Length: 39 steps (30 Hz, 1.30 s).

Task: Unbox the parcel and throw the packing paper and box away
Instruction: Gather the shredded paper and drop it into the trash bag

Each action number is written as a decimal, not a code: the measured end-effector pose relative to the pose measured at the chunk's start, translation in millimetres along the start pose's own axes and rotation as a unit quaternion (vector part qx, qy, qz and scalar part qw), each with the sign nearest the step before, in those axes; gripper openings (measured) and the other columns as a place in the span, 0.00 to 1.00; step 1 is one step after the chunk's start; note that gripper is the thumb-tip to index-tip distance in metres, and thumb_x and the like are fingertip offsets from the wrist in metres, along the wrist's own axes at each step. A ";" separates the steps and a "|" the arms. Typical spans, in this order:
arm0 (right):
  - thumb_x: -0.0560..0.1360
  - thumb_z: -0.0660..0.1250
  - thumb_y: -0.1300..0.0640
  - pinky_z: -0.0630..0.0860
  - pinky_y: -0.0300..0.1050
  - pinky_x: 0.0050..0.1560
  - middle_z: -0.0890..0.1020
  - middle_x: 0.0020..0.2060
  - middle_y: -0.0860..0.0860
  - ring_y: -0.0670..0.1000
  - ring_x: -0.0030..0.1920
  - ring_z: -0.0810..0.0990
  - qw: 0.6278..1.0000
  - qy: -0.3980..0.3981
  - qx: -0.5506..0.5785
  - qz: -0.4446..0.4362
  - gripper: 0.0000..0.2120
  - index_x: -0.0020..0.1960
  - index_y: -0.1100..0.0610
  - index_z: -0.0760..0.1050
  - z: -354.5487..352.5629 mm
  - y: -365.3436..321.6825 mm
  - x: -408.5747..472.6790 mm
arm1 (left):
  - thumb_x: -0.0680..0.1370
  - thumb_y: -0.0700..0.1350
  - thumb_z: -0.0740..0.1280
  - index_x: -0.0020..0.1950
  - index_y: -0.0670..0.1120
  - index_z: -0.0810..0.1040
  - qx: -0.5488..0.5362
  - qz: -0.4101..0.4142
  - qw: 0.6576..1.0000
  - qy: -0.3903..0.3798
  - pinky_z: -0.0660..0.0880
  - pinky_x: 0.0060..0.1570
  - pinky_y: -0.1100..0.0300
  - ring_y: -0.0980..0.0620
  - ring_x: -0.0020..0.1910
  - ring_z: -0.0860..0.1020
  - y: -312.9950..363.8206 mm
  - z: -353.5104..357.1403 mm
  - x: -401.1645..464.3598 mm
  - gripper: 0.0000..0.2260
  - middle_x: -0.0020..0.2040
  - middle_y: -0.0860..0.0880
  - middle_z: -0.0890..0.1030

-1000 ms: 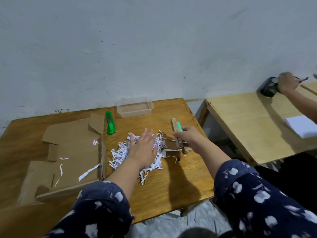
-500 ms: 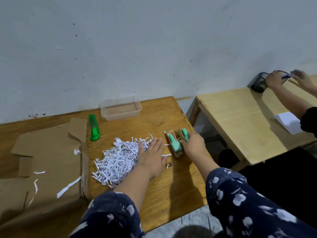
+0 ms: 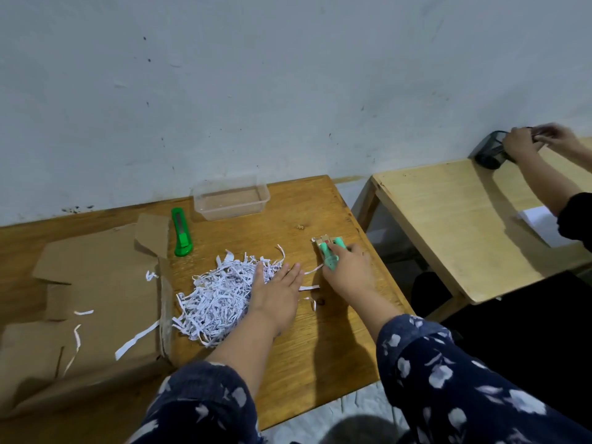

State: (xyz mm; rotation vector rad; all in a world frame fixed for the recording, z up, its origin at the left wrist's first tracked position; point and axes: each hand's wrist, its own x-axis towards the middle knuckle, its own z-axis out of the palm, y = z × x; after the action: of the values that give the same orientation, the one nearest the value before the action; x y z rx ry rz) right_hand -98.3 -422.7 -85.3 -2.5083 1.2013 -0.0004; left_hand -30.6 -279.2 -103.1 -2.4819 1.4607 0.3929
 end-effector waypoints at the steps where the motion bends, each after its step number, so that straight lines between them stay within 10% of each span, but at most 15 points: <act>1: 0.75 0.65 0.48 0.72 0.54 0.62 0.66 0.69 0.54 0.58 0.66 0.67 1.000 0.002 0.001 -0.003 0.27 0.73 0.44 0.62 -0.6 1.2 2.6 | 0.84 0.46 0.45 0.78 0.48 0.40 0.012 0.001 1.000 -0.001 0.37 0.70 0.33 0.53 0.78 0.41 -2.9 0.4 -3.3 0.24 0.79 0.53 0.39; 10: 0.76 0.62 0.46 0.56 0.59 0.72 0.59 0.75 0.57 0.61 0.74 0.57 0.997 0.015 -0.060 -0.048 0.28 0.74 0.48 0.60 2.5 -6.0 1.8 | 0.84 0.50 0.46 0.78 0.53 0.57 -0.060 -0.013 0.997 0.054 0.35 0.72 0.40 0.56 0.78 0.45 -31.7 -3.0 -46.6 0.21 0.79 0.55 0.52; 14: 0.79 0.55 0.46 0.46 0.59 0.75 0.56 0.77 0.56 0.58 0.77 0.49 0.980 0.067 -0.070 -0.175 0.22 0.72 0.47 0.64 24.5 -26.3 -25.7 | 0.84 0.53 0.45 0.79 0.54 0.49 -0.091 -0.066 0.987 0.114 0.37 0.73 0.41 0.53 0.78 0.39 -41.2 -2.7 -61.1 0.23 0.79 0.55 0.45; 22: 0.81 0.46 0.44 0.35 0.60 0.72 0.40 0.78 0.54 0.56 0.76 0.35 0.946 -0.154 0.048 -0.281 0.27 0.77 0.45 0.42 61.6 -74.9 -68.9 | 0.83 0.55 0.45 0.79 0.51 0.40 -0.238 -0.267 0.932 0.066 0.40 0.74 0.43 0.40 0.77 0.39 -61.2 14.2 -86.7 0.27 0.79 0.46 0.37; 33: 0.70 0.72 0.46 0.45 0.61 0.75 0.42 0.78 0.50 0.58 0.77 0.40 0.885 -0.330 -0.070 -0.321 0.48 0.77 0.40 0.41 27.7 -94.8 -58.5 | 0.63 0.59 0.78 0.73 0.54 0.25 -0.326 -0.196 0.922 -0.070 0.50 0.75 0.45 0.47 0.77 0.38 -77.3 24.0 -108.9 0.64 0.77 0.52 0.32; 39: 0.67 0.75 0.59 0.67 0.47 0.66 0.66 0.72 0.58 0.58 0.70 0.66 0.930 -0.207 0.083 -0.292 0.39 0.74 0.47 0.63 47.9 -79.2 -78.4 | 0.68 0.49 0.77 0.79 0.53 0.44 -0.332 -0.192 0.920 0.082 0.58 0.71 0.54 0.47 0.76 0.55 -58.8 32.5 -106.7 0.51 0.78 0.51 0.56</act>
State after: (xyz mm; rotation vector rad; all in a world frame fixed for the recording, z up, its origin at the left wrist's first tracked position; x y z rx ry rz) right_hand -81.4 -302.8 -93.0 -2.4463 0.2581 0.2507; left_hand -32.3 -153.5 -92.9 -3.3213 0.9362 0.7067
